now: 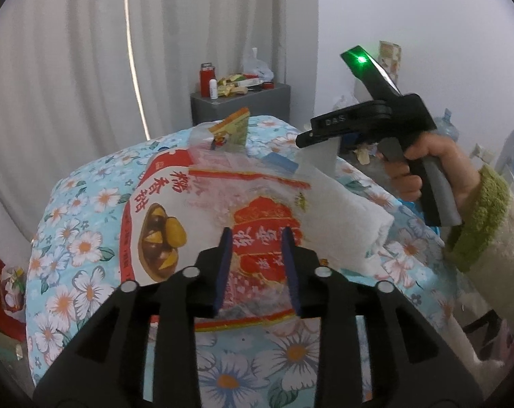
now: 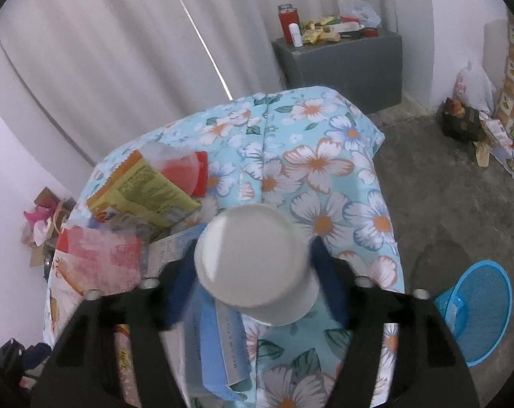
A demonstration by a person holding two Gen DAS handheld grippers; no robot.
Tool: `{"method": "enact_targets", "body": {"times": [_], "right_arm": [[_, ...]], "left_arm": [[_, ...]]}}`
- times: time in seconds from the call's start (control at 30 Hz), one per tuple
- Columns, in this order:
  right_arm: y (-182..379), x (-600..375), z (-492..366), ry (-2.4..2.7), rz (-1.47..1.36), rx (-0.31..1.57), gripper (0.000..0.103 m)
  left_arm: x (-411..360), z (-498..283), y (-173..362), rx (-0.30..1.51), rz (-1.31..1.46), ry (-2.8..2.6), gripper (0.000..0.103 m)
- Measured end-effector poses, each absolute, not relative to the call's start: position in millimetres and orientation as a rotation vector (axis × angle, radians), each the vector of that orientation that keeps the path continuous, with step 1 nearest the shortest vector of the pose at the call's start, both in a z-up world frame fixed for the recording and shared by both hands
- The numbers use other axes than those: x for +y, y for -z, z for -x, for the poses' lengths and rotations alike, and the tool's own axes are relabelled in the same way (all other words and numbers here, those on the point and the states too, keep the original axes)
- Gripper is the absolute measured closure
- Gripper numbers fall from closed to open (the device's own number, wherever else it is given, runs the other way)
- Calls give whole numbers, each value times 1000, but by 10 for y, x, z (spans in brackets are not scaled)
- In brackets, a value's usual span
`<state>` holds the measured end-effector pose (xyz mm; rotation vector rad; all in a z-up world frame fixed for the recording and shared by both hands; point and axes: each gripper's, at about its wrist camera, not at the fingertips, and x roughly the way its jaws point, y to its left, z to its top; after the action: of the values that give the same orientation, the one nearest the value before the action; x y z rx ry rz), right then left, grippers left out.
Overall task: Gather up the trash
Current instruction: 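Grasp the red-printed snack bag with the left gripper while the right grasps the white cup, then lift the snack bag and white cup and carry them toward the wastebasket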
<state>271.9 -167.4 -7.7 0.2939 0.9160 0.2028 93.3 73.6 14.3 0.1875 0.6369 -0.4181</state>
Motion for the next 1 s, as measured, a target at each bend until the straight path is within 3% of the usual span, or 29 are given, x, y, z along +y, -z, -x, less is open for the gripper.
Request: {"method": "enact_targets", "body": {"times": [0.2, 0.6, 1.0], "right_arm": [[-2, -1775, -2566, -184, -309, 887, 43], [-167, -2060, -1867, -188, -385, 838, 43], [-29, -2174, -1414, -252, -506, 831, 43]], "left_arm": [[552, -839, -73, 631, -244, 481, 54], [295, -810, -51, 605, -423, 434, 33], [740, -1636, -146, 848, -72, 350, 28]]}}
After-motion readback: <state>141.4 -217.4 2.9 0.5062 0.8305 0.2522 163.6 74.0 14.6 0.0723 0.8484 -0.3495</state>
